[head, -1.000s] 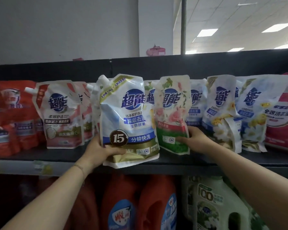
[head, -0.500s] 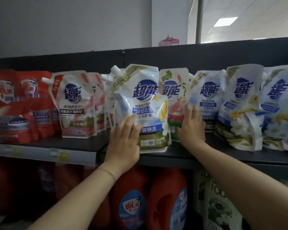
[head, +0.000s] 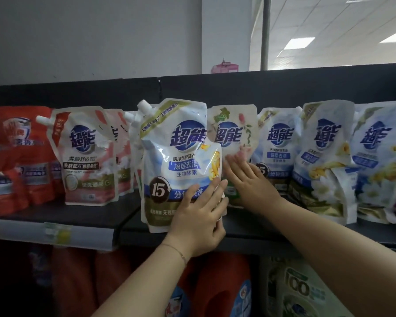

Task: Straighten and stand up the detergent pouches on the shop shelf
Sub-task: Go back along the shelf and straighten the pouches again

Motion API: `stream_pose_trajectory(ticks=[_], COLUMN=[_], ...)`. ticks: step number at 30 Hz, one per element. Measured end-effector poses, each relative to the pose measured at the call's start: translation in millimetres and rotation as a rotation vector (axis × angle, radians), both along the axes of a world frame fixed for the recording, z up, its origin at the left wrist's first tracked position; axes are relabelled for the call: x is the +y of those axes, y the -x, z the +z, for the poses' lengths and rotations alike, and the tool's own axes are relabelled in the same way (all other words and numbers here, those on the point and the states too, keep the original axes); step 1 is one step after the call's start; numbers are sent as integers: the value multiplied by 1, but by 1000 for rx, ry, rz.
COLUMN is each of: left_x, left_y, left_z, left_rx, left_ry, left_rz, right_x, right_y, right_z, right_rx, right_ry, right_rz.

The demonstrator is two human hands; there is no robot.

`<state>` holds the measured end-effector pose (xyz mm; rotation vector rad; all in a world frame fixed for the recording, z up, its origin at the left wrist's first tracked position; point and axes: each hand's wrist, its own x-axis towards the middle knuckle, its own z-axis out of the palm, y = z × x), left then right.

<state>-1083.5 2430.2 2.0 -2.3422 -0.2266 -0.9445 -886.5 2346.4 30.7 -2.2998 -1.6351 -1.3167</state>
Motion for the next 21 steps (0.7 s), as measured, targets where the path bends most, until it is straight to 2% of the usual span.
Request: stream_pose_trajectory(ticks=[5,12,17,21], left_x=[3,4,3,3], left_y=[-2,-3,-3,-1], left_z=[-4,-6,-7,-6], left_rx=[-74,-113,-110,-103], left_ry=[-11,-31,-24,-12], left_rz=[-62,-66,-65,-59], right_x=[-5,14,23,30], right_y=[-23,-15,-2,-2], right_z=[6,7,1,7], right_rx=[28,145,111,145], right_ry=[188,244,189,320], right_rz=[-171,-321,-88,-212])
